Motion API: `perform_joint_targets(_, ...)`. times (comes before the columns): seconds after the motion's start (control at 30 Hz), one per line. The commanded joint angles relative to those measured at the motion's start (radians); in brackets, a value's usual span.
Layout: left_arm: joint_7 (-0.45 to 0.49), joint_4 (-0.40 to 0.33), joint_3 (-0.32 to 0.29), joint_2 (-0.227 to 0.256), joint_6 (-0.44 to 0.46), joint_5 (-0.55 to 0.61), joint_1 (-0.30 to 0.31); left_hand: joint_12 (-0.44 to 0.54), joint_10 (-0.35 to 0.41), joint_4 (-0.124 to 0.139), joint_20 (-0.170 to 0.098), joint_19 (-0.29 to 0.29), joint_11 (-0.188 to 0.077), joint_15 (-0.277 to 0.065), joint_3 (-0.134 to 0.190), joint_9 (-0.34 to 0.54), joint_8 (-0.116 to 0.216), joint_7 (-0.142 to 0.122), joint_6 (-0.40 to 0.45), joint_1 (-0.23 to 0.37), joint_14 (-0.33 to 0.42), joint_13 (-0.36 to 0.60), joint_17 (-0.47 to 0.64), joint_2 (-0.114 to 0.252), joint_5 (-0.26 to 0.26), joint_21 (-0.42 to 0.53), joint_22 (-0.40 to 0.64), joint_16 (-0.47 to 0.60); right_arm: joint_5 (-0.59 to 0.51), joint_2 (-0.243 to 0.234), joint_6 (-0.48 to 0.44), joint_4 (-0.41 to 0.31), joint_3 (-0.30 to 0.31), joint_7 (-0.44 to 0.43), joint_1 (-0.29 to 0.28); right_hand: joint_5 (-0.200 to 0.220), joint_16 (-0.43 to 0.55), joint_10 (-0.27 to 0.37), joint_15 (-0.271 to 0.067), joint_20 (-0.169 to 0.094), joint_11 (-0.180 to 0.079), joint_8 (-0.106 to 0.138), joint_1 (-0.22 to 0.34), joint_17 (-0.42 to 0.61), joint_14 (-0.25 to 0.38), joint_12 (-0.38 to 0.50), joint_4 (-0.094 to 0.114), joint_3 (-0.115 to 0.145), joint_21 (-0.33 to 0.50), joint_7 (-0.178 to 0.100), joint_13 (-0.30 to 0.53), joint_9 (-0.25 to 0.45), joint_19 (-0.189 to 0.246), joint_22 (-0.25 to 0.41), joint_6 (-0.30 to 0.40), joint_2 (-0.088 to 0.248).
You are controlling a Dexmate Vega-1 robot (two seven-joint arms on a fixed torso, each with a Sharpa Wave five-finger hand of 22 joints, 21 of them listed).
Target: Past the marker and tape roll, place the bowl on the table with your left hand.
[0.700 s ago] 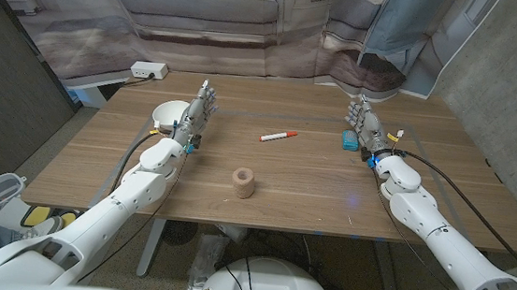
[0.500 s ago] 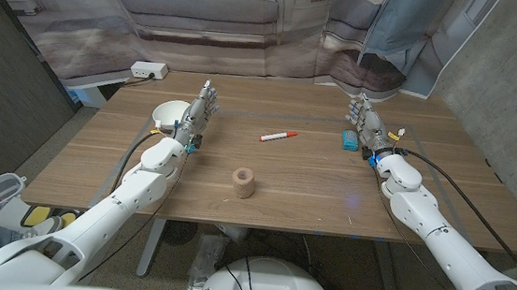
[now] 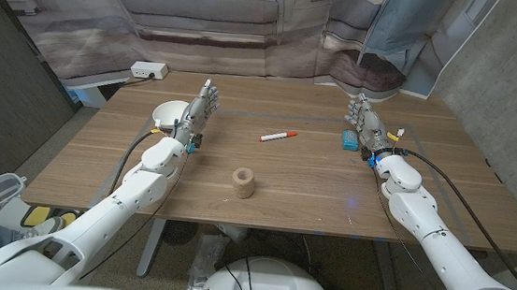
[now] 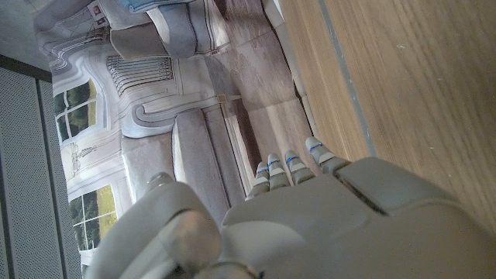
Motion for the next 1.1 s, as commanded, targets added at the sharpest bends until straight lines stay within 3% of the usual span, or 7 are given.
perform_joint_targets(0.03,-0.02,0.009,-0.007,0.014,-0.011,0.001,0.001,0.004,0.009,0.0,-0.053,0.006,-0.001,0.0,-0.009,0.005,0.009,0.003,0.017,0.014,0.005,0.003,0.002,0.003,0.007,-0.005,0.005,0.003,-0.035,0.027,-0.017,-0.024,0.032,0.014,-0.02,0.008,0.001,0.007,0.001,-0.06,0.006,0.008,0.011,0.005,0.01,0.001,-0.005,0.002,-0.002,0.002,0.002,0.005,0.005,0.002,0.006,0.001)
perform_joint_targets(0.67,0.003,-0.098,-0.034,0.085,0.014,0.016,0.049,-0.001,0.008,-0.002,-0.048,0.0,0.0,0.002,-0.008,0.005,0.006,0.001,0.022,0.022,0.001,0.003,0.003,0.013,0.009,-0.016,0.006,-0.004,-0.056,0.059,-0.011,0.012,0.026,0.034,0.006,0.009,-0.005,0.007,0.004,-0.055,0.005,0.005,0.006,0.006,0.011,-0.005,-0.005,-0.001,-0.014,0.002,0.001,0.005,0.003,0.003,0.007,0.003)
perform_joint_targets(1.1,0.018,-0.138,-0.066,0.126,-0.002,0.026,0.092,-0.001,0.014,-0.004,-0.046,0.002,0.004,0.004,-0.008,0.005,0.005,0.002,0.027,0.027,0.007,0.004,0.003,0.019,0.01,-0.02,0.006,-0.004,-0.063,0.067,0.002,-0.017,0.025,0.015,-0.017,0.009,-0.007,0.011,0.007,-0.053,0.005,0.005,0.005,0.007,0.012,-0.006,-0.005,-0.002,-0.019,0.002,0.001,0.005,0.003,0.003,0.009,0.004)
